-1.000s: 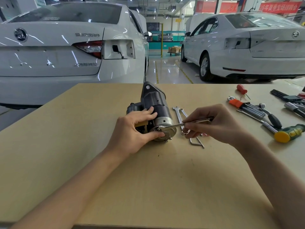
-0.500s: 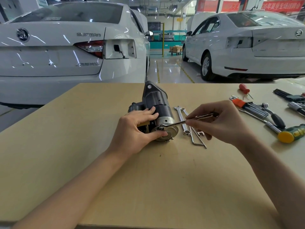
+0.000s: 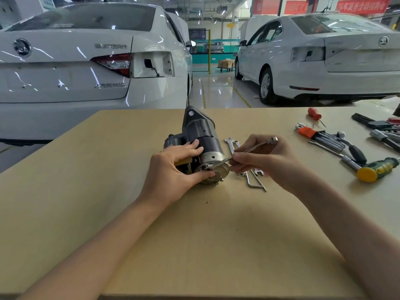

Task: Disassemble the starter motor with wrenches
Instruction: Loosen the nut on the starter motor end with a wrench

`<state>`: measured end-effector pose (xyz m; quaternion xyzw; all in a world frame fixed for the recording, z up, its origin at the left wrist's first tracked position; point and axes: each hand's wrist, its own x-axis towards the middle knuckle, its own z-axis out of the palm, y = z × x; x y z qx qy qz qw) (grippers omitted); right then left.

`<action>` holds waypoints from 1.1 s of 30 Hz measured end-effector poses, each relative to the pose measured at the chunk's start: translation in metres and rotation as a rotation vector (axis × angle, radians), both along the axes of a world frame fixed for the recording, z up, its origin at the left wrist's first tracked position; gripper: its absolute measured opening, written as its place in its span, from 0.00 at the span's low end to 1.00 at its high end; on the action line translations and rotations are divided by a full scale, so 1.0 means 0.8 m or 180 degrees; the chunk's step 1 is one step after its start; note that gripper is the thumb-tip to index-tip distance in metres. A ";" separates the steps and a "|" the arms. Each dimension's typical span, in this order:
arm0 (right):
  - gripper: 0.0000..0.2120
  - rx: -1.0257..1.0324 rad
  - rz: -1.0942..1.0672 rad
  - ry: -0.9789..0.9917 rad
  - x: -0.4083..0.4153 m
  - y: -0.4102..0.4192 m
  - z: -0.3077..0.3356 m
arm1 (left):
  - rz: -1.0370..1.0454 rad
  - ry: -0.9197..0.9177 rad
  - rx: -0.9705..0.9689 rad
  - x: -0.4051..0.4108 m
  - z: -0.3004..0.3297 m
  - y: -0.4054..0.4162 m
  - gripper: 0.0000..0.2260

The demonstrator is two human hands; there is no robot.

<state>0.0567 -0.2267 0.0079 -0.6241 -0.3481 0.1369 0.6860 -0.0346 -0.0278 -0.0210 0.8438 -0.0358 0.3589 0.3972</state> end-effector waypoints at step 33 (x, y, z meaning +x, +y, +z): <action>0.10 -0.1598 0.0548 -0.2947 -0.054 0.095 0.063 | -0.0253 0.0088 -0.0016 0.009 -0.011 0.030 0.22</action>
